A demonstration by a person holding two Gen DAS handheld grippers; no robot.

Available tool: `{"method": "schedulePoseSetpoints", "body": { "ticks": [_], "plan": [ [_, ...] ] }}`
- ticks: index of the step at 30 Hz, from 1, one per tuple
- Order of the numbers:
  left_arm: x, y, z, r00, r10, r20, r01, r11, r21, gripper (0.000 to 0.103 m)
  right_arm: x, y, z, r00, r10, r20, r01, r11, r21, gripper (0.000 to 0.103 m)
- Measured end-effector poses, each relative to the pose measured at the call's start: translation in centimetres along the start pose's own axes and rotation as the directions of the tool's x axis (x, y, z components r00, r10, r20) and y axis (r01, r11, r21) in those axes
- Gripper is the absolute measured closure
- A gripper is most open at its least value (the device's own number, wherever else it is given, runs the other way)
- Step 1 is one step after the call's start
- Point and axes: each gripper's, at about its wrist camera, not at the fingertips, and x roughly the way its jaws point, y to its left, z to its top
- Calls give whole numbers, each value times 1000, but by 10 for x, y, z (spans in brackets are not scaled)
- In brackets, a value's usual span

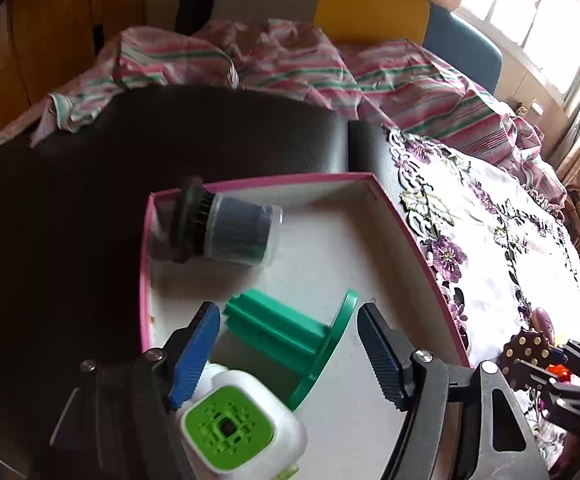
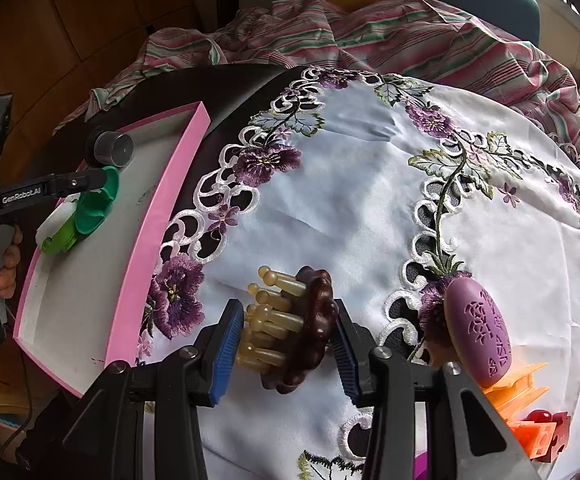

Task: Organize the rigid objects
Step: 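Place the green spool in the tray beside the diffuser and open the left gripper, then carry the brown brush into the tray and release it with the right gripper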

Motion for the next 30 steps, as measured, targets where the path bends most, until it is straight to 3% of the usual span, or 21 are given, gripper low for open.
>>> {"method": "schedulePoseSetpoints", "body": {
  "ticks": [7,12,19,30],
  "plan": [
    [-55,-6,-24,992,46,122,-50,998,36,31,0,1,0,1000,-7,0,7,1000,-5,60],
    [-87,-11,-56,985,65,162,-70,997,23,23,0,1,1,1000,-12,1,12,1000,-10,60],
    [-104,-12,-85,987,62,146,-59,998,-29,16,0,1,0,1000,-13,3,13,1000,-12,60],
    [-111,-9,-105,985,104,135,-96,993,-62,16,0,3,0,1000,-21,10,22,1000,-18,60]
  ]
}}
